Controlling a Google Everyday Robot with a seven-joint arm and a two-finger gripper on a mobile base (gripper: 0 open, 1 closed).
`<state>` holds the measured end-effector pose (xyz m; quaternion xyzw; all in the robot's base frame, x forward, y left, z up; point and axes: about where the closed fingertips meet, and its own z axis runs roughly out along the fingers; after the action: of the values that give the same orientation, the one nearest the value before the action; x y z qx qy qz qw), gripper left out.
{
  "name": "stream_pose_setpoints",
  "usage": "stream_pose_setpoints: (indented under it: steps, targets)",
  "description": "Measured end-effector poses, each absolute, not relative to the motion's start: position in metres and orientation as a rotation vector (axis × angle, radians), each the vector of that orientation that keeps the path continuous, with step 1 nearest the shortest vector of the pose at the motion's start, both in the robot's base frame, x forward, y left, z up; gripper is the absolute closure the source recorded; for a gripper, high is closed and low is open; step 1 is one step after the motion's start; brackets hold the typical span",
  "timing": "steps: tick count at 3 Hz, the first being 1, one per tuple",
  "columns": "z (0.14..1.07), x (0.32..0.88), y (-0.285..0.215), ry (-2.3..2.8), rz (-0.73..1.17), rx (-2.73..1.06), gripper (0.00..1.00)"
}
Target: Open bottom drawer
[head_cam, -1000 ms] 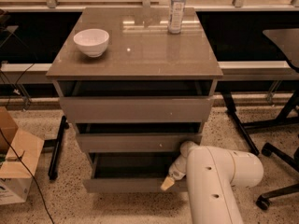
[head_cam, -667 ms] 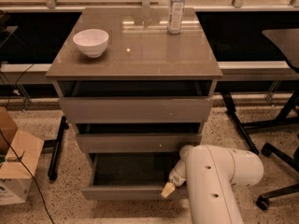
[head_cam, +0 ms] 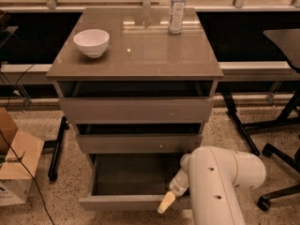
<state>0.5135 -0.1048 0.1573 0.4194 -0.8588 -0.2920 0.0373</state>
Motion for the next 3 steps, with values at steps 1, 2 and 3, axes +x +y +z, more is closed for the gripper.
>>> stream_pose_setpoints:
  steps: [1,2,3]
  targets:
    - [0.155,0.490,-0.100,-2.636,-0.926,1.197,0.00]
    - [0.150,0.466,-0.097,-2.624,-0.945,1.122,0.00]
    - [0.151,0.468,-0.097,-2.624,-0.945,1.121,0.00]
